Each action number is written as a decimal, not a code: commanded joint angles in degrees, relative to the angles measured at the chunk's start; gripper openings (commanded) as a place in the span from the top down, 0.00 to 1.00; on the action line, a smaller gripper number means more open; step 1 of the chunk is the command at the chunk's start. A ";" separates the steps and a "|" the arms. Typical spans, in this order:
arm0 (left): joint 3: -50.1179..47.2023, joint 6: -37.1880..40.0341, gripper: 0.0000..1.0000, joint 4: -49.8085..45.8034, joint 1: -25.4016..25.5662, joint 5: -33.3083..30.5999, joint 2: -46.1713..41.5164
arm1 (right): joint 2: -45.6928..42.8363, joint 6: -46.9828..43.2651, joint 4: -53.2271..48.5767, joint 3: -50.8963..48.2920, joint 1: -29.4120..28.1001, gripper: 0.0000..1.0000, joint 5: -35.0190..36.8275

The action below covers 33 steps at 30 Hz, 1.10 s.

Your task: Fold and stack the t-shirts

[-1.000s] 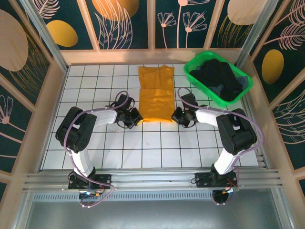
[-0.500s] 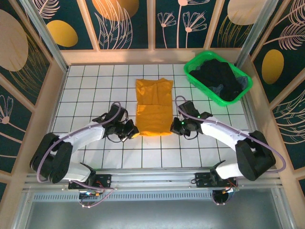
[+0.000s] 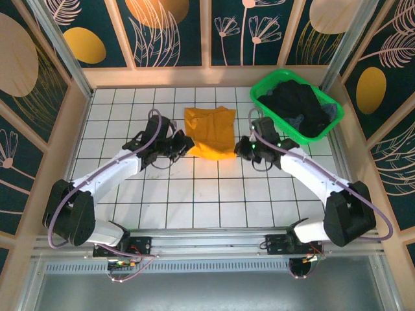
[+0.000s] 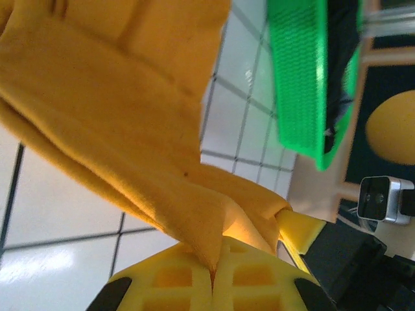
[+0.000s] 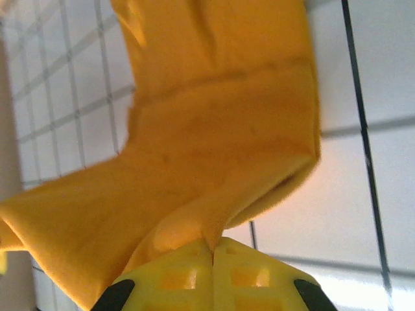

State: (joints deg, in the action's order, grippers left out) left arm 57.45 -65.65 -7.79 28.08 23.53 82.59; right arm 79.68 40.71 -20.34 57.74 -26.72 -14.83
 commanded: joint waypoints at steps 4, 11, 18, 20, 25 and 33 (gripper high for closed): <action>6.77 -0.85 1.00 2.14 -4.39 -0.48 5.15 | 8.69 -2.91 1.17 11.55 3.33 1.00 1.32; 16.58 1.69 1.00 1.72 -7.16 -0.41 13.98 | 18.28 -5.65 2.29 22.24 5.83 1.00 0.77; 22.23 3.36 1.00 1.73 -9.20 -0.24 21.40 | 26.79 -7.92 3.84 30.41 7.94 1.00 -0.11; 23.86 3.87 1.00 1.71 -9.80 -0.01 23.19 | 28.87 -8.17 3.18 32.55 8.24 1.00 -0.03; 29.30 5.55 1.00 0.61 -11.19 0.54 28.45 | 33.24 -8.34 2.76 36.54 8.78 1.00 -0.29; 39.12 7.87 1.00 -2.28 -12.86 0.82 38.68 | 43.05 -8.76 1.34 46.24 10.15 1.00 -0.46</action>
State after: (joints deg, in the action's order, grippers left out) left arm 92.82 -60.12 -7.99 16.36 24.14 117.75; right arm 119.35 33.28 -18.28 99.48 -17.85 -15.18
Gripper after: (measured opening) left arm 0.052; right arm 0.049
